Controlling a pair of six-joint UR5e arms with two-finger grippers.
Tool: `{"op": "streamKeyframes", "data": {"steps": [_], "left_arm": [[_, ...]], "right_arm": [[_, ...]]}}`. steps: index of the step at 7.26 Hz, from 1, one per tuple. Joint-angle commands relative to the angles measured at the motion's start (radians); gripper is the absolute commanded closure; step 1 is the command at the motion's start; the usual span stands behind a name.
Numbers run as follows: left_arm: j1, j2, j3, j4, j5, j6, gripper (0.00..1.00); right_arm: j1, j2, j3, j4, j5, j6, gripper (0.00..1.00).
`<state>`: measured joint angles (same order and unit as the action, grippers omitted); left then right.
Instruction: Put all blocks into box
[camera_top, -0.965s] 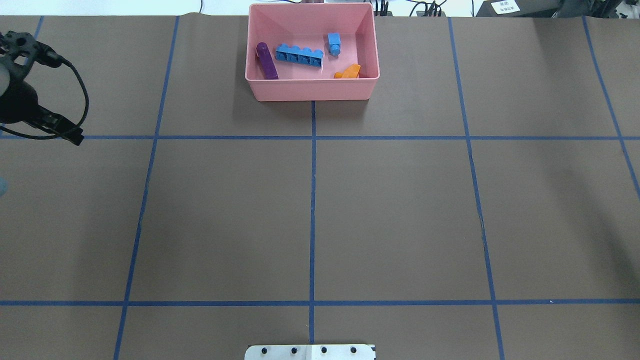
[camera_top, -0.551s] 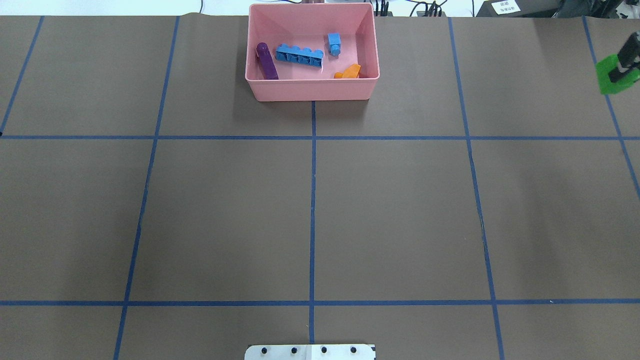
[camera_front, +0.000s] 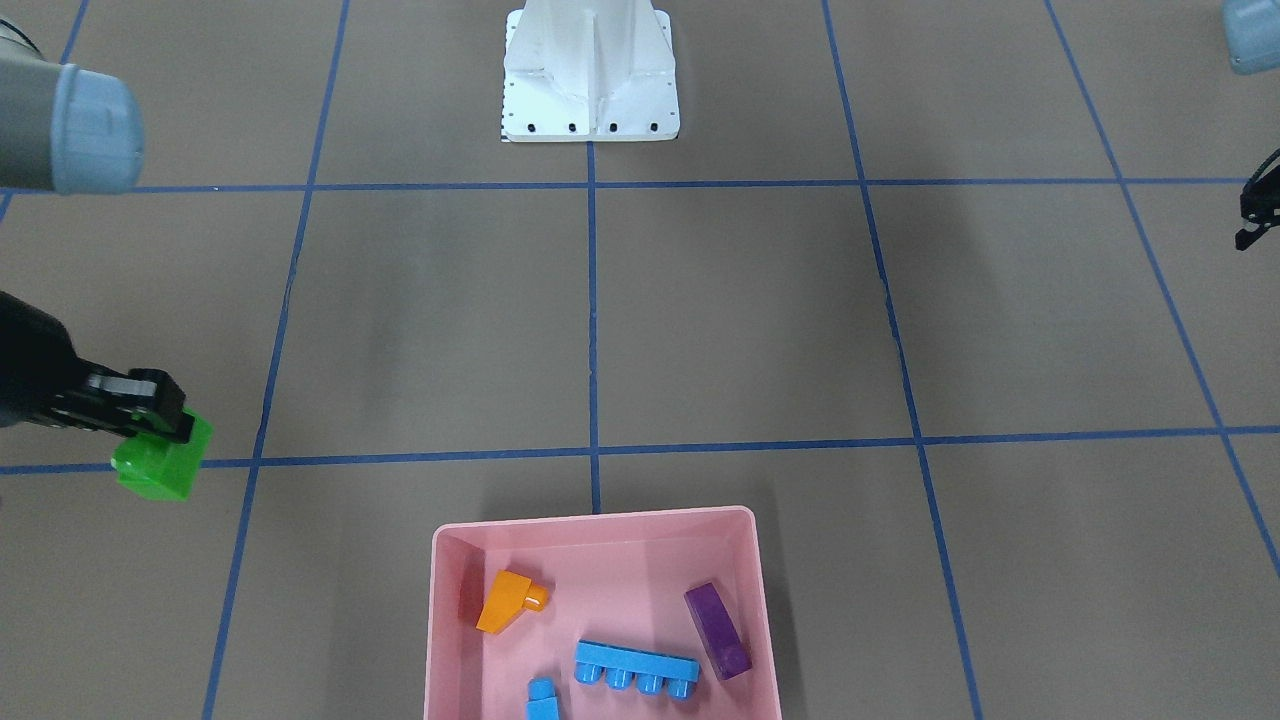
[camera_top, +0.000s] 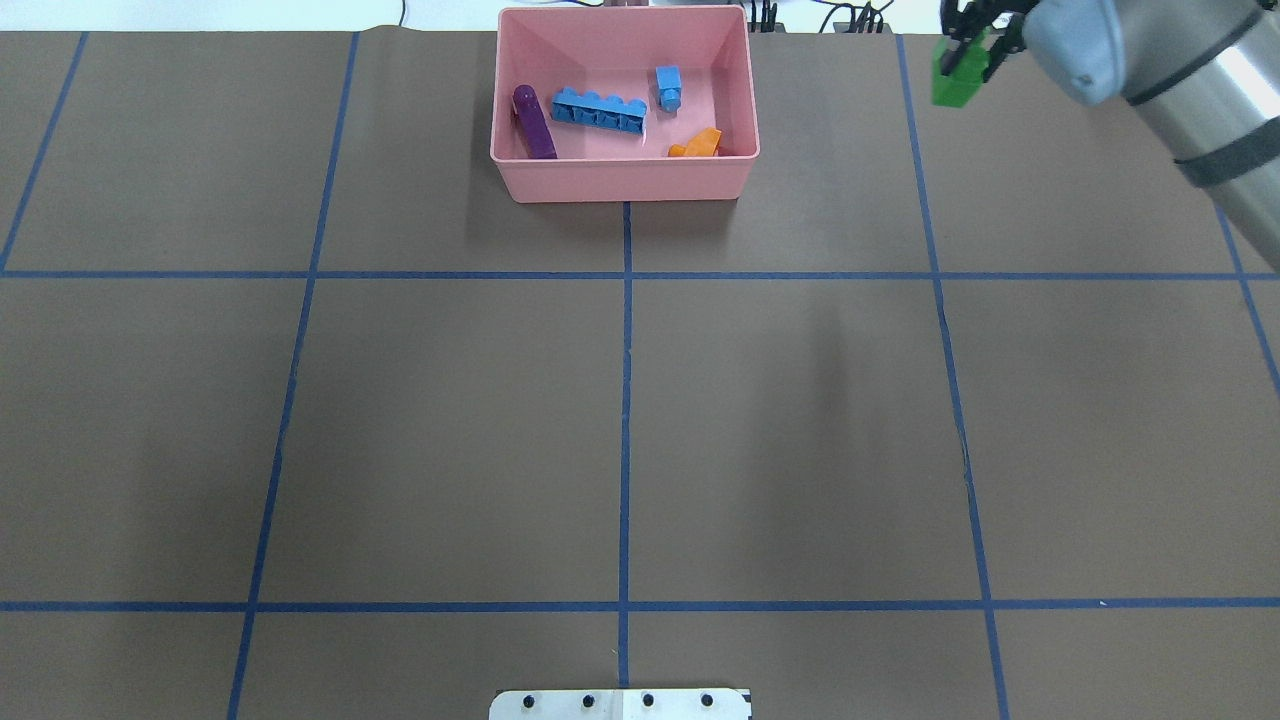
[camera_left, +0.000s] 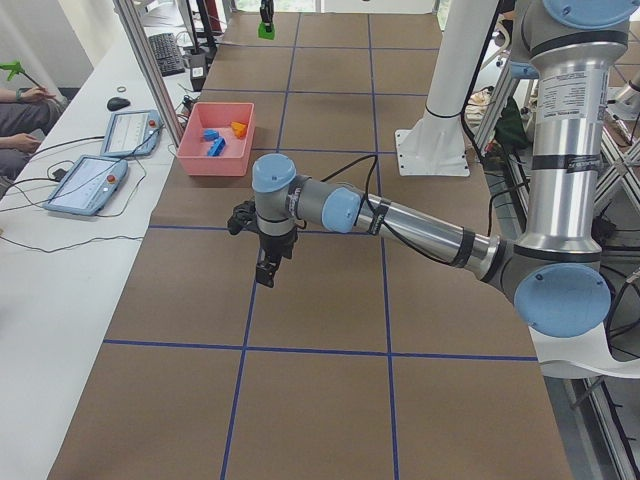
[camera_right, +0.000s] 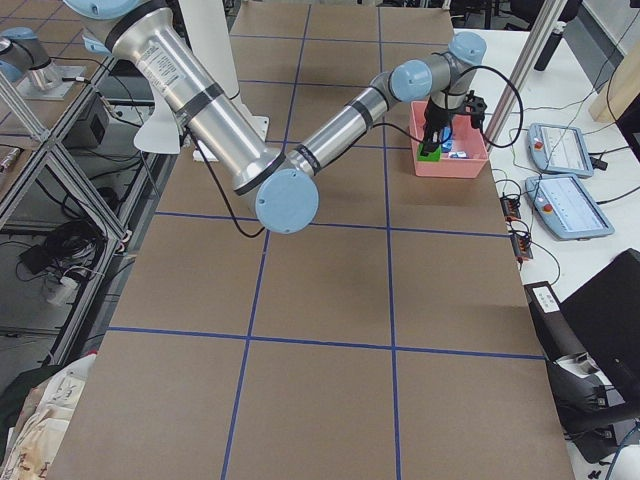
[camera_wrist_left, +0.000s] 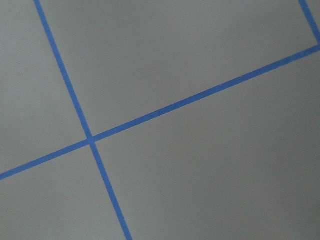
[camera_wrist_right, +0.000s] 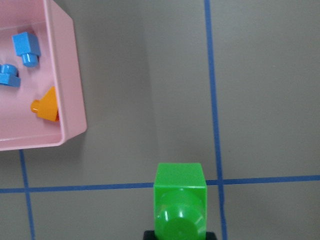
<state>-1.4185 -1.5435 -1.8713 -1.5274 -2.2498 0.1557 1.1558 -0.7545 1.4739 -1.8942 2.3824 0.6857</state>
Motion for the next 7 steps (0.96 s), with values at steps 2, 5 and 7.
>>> {"op": "streamKeyframes", "data": {"steps": [2, 5, 7], "left_arm": [[-0.037, 0.025, 0.018, -0.002, -0.034, 0.084, 0.0], [-0.036, 0.026, 0.023, -0.002, -0.034, 0.078, 0.0], [-0.034, 0.026, 0.023, 0.0, -0.034, 0.074, 0.0]], "right_arm": [[-0.12, 0.236, -0.359, 0.269, -0.069, 0.2, 1.0], [-0.223, 0.435, -0.741, 0.608, -0.221, 0.399, 1.0], [-0.293, 0.446, -0.819, 0.777, -0.325, 0.533, 1.0]]}}
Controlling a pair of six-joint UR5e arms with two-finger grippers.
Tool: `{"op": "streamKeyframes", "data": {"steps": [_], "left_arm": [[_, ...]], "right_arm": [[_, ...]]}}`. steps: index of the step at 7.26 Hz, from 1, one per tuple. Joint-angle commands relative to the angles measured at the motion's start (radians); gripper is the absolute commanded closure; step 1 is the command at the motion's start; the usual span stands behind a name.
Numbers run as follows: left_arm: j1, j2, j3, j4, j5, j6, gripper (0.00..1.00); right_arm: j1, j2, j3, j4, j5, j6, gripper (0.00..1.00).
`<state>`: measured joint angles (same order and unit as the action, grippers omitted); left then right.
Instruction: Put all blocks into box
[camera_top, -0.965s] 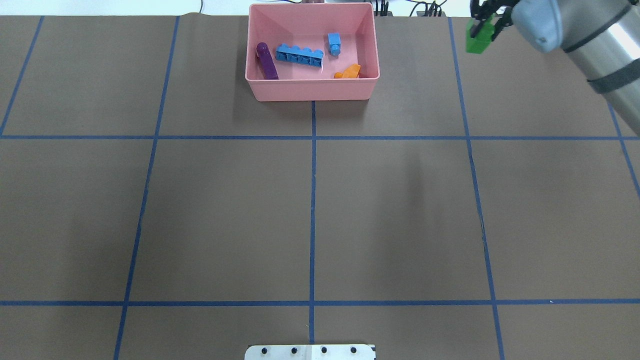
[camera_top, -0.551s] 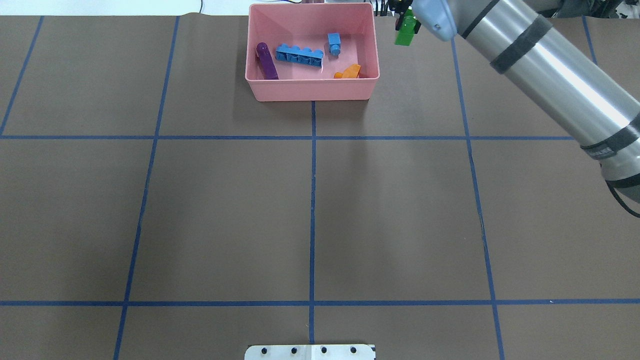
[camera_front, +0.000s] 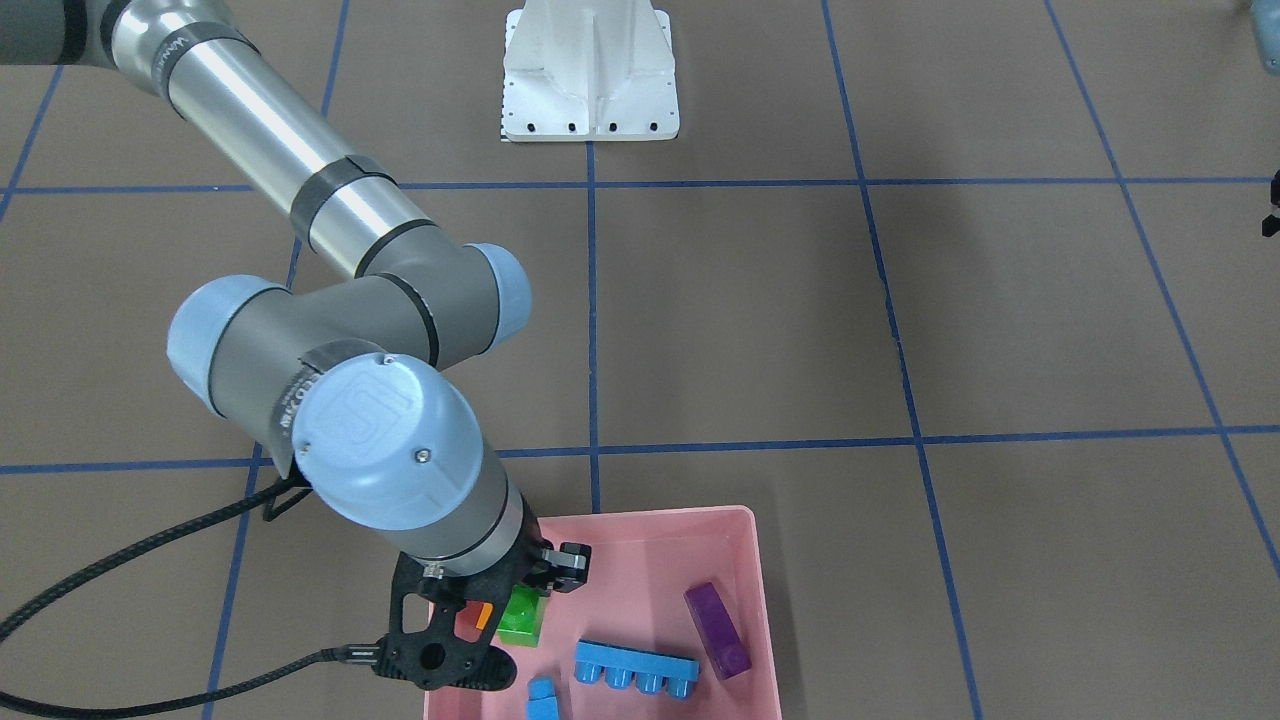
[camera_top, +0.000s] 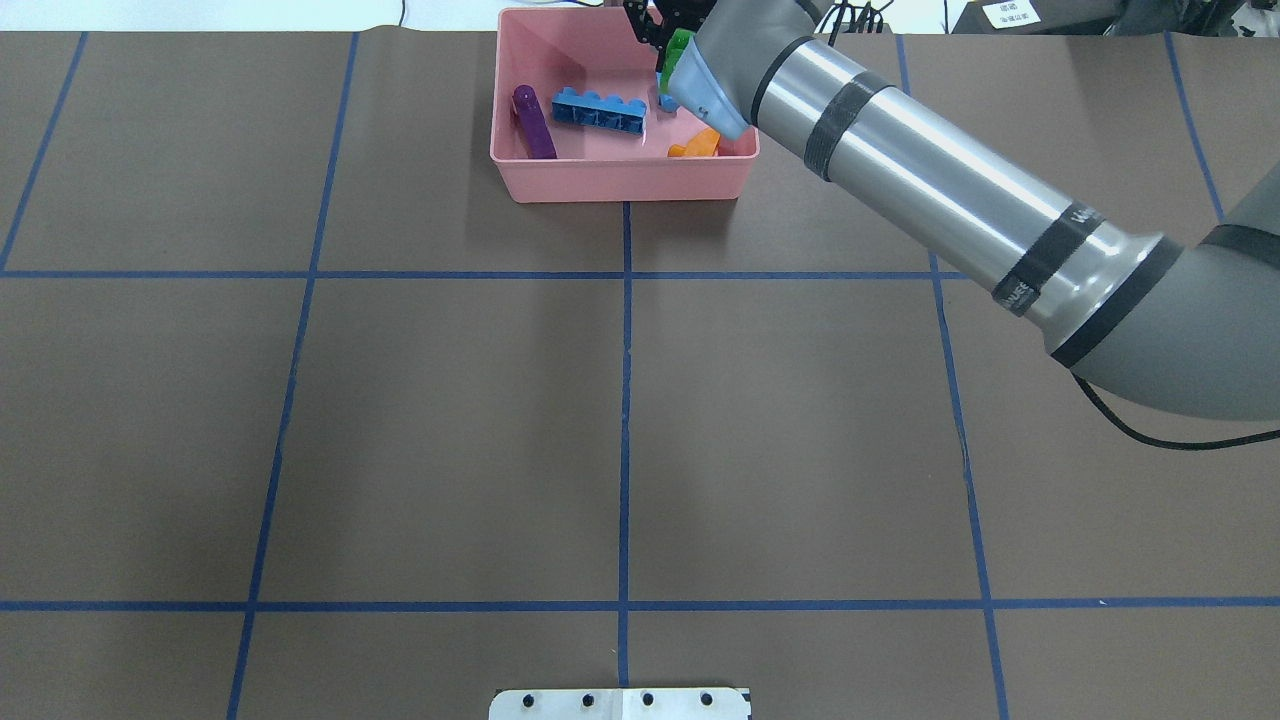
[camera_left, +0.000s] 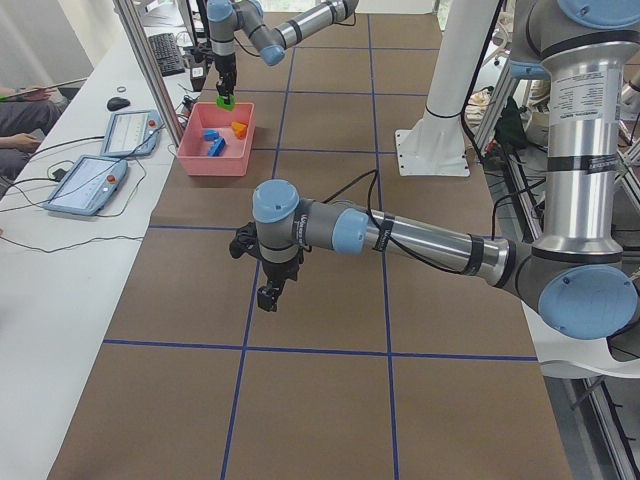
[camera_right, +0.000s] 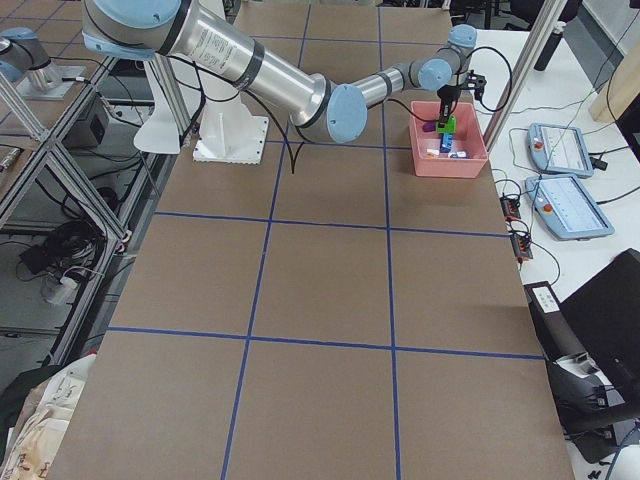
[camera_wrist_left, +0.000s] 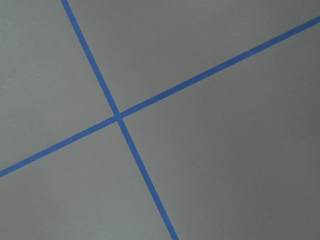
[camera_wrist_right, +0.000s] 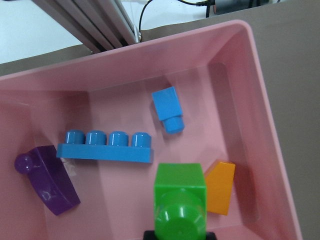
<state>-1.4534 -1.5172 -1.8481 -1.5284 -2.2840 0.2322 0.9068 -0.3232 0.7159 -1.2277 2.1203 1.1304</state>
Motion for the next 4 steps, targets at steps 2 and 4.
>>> {"op": "streamKeyframes", "data": {"steps": [2, 4], "left_arm": [[0.001, -0.001, 0.003, 0.001, -0.002, -0.004, 0.0], [0.001, -0.001, 0.013, 0.001, -0.002, -0.004, 0.0]], "right_arm": [[-0.092, 0.039, -0.087, 0.146, -0.105, 0.132, 1.0], [-0.118, 0.058, -0.11, 0.146, -0.108, 0.161, 0.17]]}}
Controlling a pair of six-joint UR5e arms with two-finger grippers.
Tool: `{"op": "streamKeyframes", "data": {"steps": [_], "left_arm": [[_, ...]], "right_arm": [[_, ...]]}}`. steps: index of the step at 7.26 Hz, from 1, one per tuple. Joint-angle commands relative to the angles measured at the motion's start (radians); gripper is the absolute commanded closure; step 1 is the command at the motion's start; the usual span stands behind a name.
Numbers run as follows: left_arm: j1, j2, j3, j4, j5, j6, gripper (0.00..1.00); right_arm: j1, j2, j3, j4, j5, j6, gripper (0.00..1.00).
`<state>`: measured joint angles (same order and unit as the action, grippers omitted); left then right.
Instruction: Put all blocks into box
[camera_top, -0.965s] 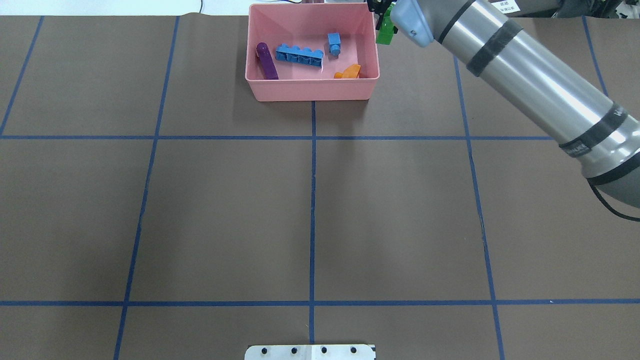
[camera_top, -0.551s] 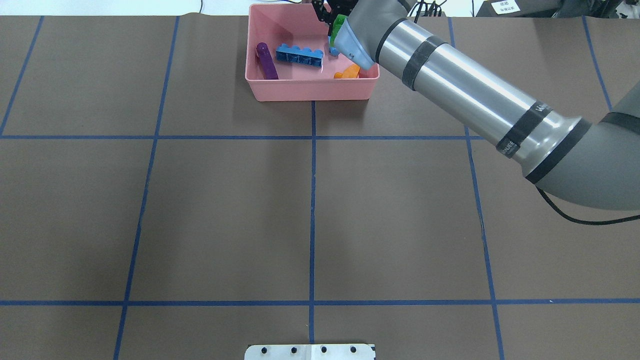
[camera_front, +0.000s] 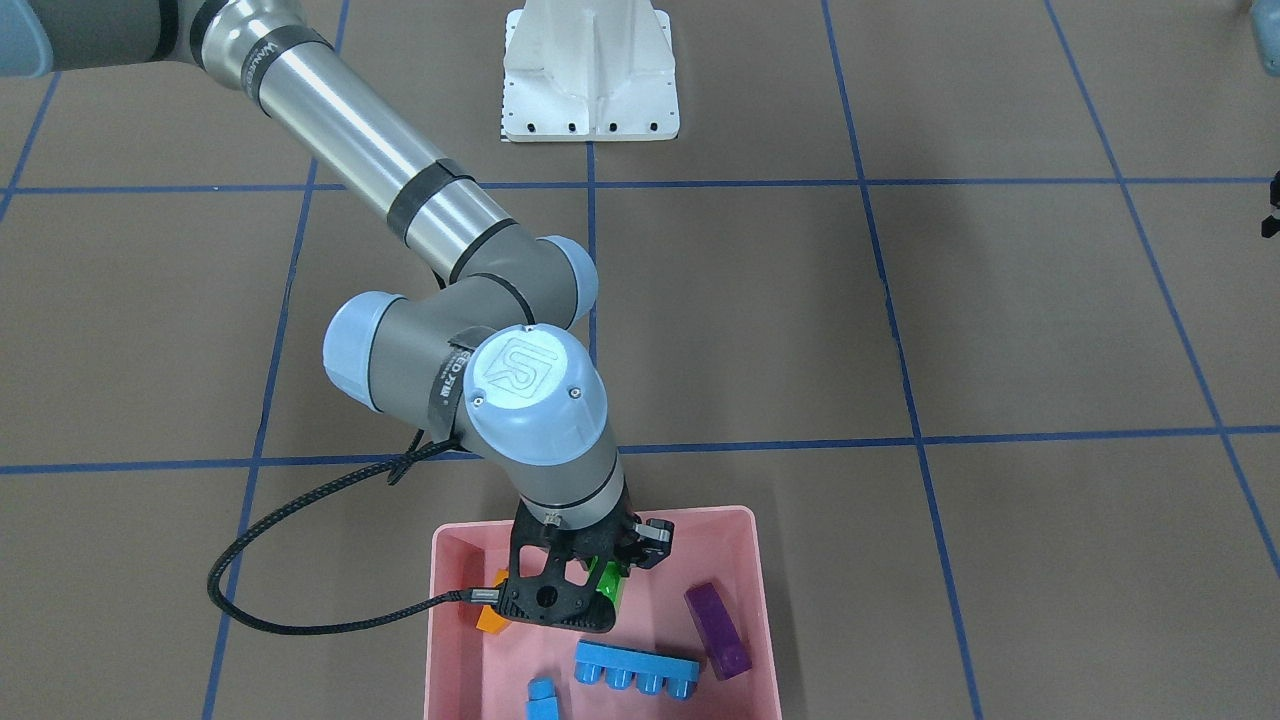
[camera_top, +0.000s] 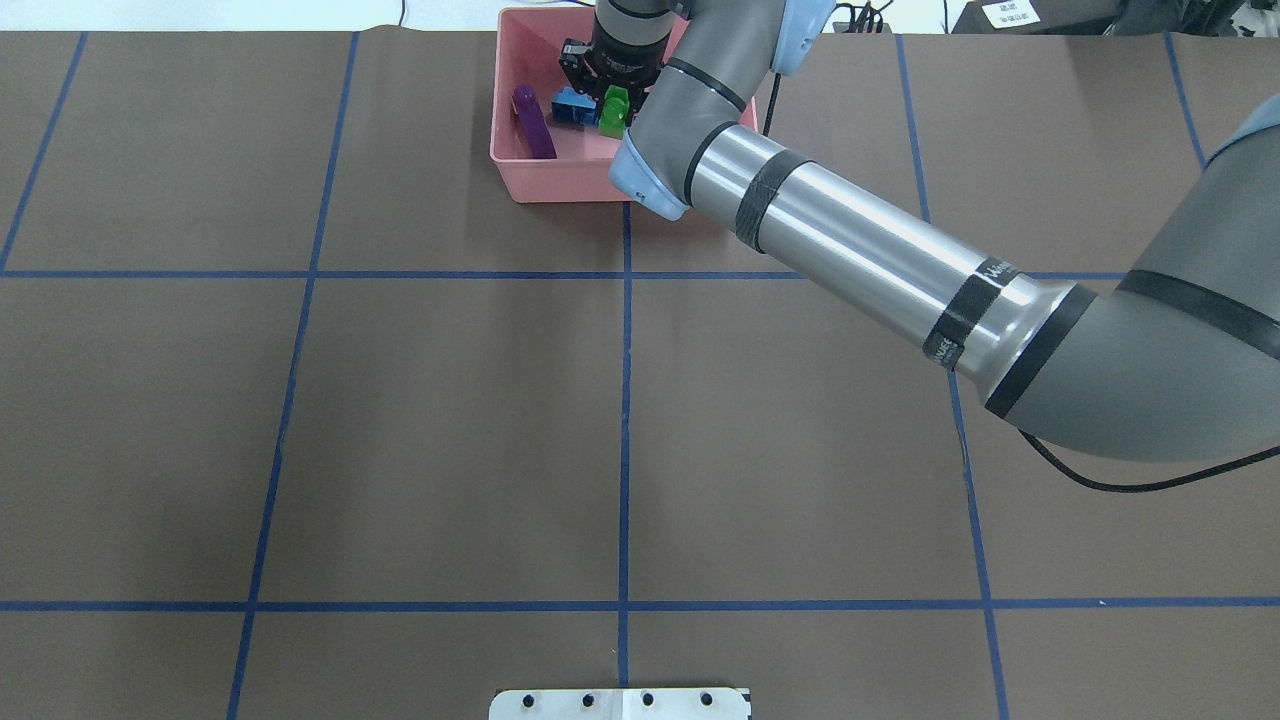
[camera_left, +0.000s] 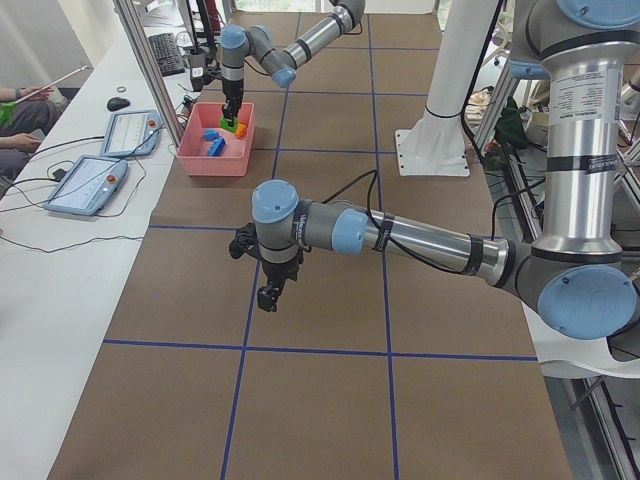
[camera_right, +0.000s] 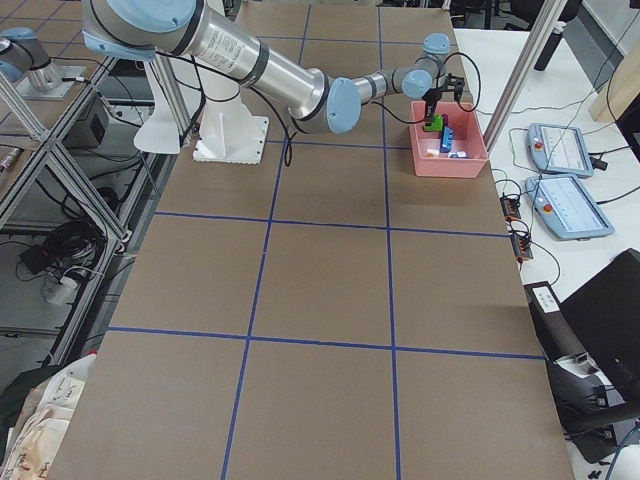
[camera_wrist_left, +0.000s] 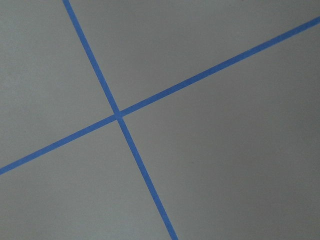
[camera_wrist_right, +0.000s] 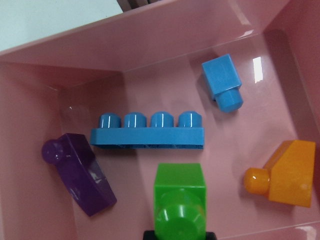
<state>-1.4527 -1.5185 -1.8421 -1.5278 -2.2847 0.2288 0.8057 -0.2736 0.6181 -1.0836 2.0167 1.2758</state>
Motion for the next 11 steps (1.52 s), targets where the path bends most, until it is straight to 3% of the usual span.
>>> {"op": "streamKeyframes", "data": {"steps": [1, 4, 5, 7, 11], "left_arm": [[0.0, 0.0, 0.011, -0.002, -0.007, 0.0, 0.0], [0.0, 0.004, 0.03, 0.0, -0.033, -0.002, 0.0], [-0.002, 0.023, 0.035, 0.0, -0.032, 0.0, 0.0], [-0.033, 0.058, 0.105, -0.034, -0.035, 0.004, 0.0], [-0.147, 0.08, 0.086, -0.029, -0.114, 0.003, 0.0]], "right_arm": [[-0.023, 0.008, -0.014, -0.002, -0.003, 0.049, 0.06], [-0.014, 0.004, 0.011, -0.091, 0.077, 0.005, 0.01], [0.03, -0.003, 0.075, -0.205, 0.136, -0.053, 0.01], [0.102, -0.059, 0.303, -0.509, 0.189, -0.217, 0.01], [0.266, -0.394, 0.68, -0.625, 0.269, -0.463, 0.0]]}}
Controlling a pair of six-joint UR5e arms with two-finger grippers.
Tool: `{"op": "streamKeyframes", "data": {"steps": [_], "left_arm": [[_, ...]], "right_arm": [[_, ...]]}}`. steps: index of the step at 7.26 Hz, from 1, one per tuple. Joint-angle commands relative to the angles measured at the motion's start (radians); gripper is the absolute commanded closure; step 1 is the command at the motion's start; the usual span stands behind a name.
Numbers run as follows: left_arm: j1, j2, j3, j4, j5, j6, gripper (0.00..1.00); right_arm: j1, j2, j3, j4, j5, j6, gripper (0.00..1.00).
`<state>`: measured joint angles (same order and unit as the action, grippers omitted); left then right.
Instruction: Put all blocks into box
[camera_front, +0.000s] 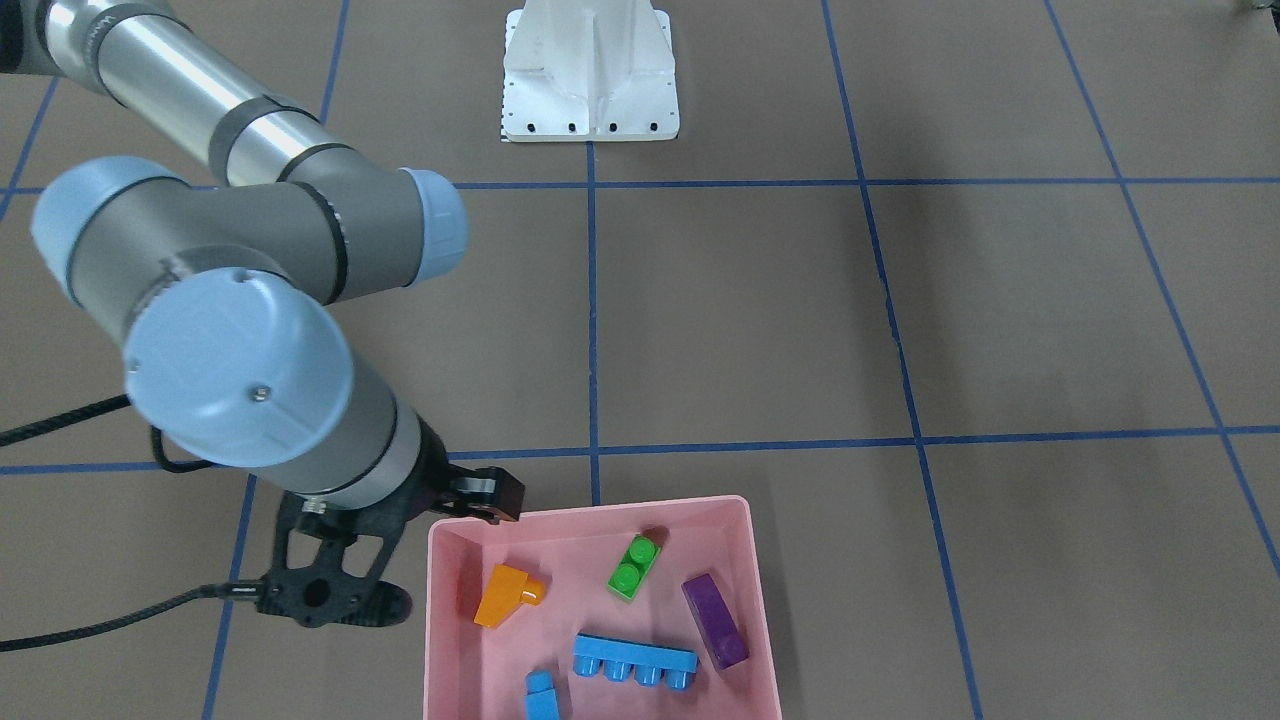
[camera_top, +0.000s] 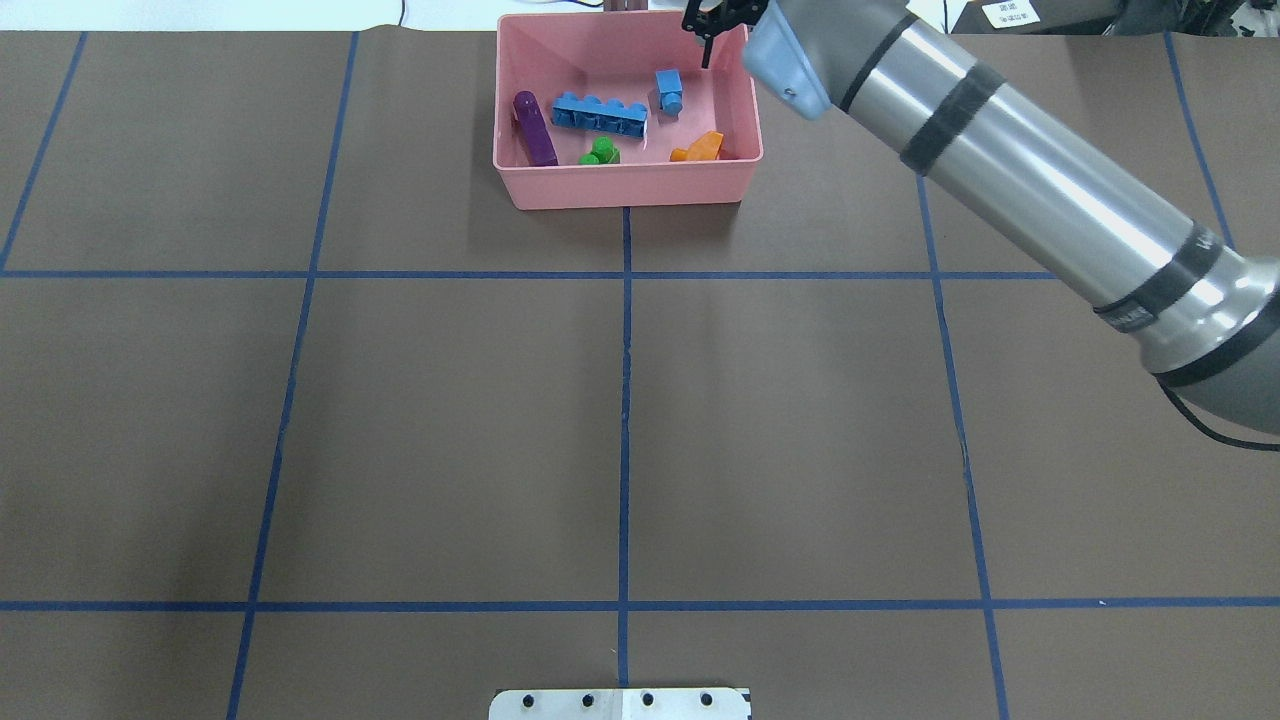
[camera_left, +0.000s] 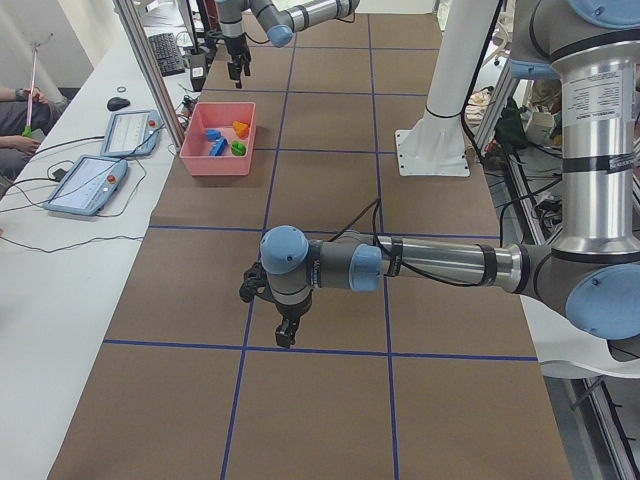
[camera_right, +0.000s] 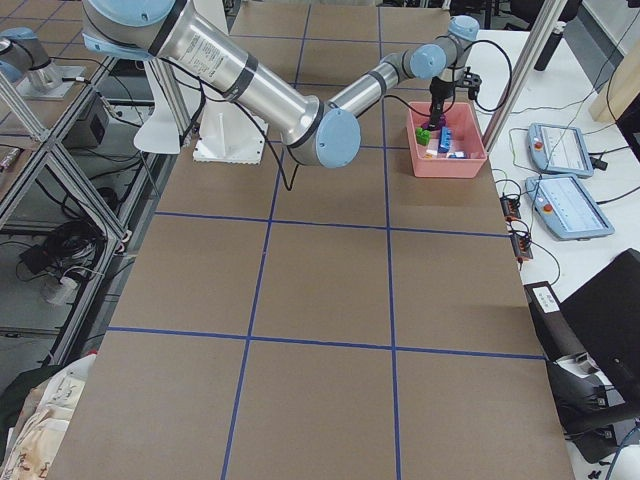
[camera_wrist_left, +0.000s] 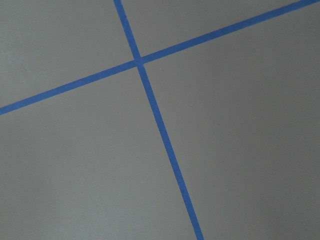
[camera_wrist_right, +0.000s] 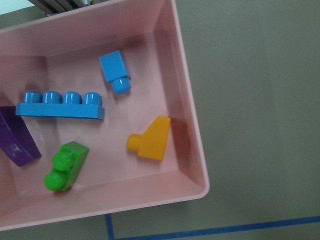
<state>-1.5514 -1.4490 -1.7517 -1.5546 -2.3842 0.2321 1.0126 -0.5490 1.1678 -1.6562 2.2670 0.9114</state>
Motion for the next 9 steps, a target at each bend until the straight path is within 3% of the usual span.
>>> {"op": "streamKeyframes", "data": {"steps": [1, 2, 4, 7, 9], "left_arm": [[-0.086, 0.013, -0.015, 0.002, -0.021, 0.004, 0.0], [-0.091, 0.021, -0.025, -0.001, -0.02, 0.004, 0.0], [-0.104, 0.024, -0.028, -0.004, -0.021, 0.006, 0.0], [-0.104, 0.026, -0.037, -0.005, -0.015, 0.001, 0.0], [-0.105, 0.027, -0.054, -0.004, -0.021, 0.004, 0.0]], "right_arm": [[0.105, -0.252, 0.274, -0.118, 0.019, -0.247, 0.0], [0.169, -0.42, 0.405, -0.135, 0.019, -0.417, 0.0], [0.288, -0.662, 0.542, -0.131, 0.019, -0.66, 0.0], [0.438, -0.972, 0.605, -0.12, 0.01, -1.026, 0.0], [0.523, -1.159, 0.616, 0.015, 0.011, -1.114, 0.0]]}}
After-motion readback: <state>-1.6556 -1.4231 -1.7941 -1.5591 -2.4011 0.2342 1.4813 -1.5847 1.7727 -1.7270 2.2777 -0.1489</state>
